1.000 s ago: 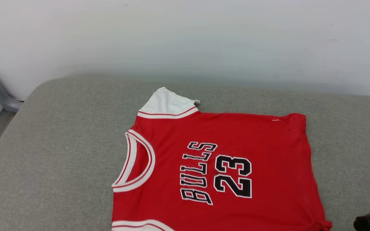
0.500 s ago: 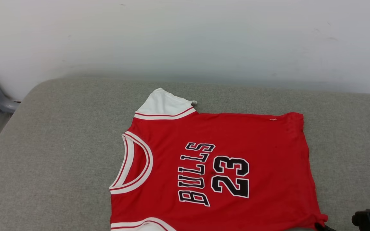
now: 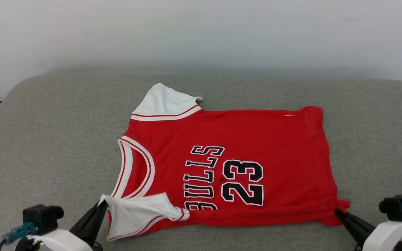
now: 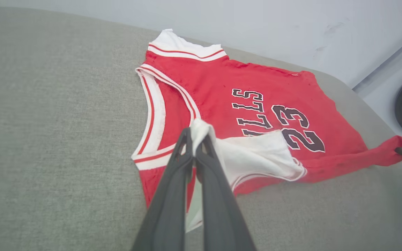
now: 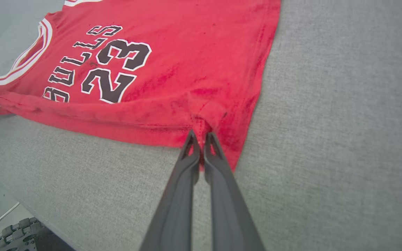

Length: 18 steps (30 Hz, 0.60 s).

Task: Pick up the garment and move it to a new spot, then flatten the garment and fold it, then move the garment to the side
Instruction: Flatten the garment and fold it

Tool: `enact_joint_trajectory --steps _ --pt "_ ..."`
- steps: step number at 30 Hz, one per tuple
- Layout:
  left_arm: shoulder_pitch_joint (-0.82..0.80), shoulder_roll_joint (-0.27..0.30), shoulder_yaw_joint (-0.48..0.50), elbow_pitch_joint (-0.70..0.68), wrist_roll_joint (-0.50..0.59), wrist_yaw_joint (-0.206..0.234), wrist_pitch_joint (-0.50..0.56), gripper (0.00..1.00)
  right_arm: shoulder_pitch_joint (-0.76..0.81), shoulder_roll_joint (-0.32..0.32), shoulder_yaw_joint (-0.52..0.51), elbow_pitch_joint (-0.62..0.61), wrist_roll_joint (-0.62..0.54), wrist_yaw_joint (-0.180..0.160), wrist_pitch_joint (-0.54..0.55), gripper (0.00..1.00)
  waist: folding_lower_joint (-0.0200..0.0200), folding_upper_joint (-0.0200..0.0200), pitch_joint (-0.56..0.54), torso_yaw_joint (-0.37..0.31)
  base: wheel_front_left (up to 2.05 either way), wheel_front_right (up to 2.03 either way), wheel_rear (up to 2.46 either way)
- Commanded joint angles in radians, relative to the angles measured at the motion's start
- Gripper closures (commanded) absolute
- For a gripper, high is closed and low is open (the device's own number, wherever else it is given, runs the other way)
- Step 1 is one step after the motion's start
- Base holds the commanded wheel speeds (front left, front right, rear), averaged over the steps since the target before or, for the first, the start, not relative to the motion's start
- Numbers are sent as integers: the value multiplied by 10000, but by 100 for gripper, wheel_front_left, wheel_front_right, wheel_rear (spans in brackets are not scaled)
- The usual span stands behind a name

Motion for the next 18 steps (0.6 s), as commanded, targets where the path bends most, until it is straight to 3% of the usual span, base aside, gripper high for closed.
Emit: enact_joint_trajectory --steps 1,18 --pt "-260 20 -18 69 80 -63 8 100 -214 6 5 -35 54 -11 39 100 -2 -1 158 -69 0 0 0" --pt "-4541 -170 -727 2862 556 -1057 784 100 -2161 42 262 287 124 -11 585 100 -2 -1 1846 -321 0 0 0"
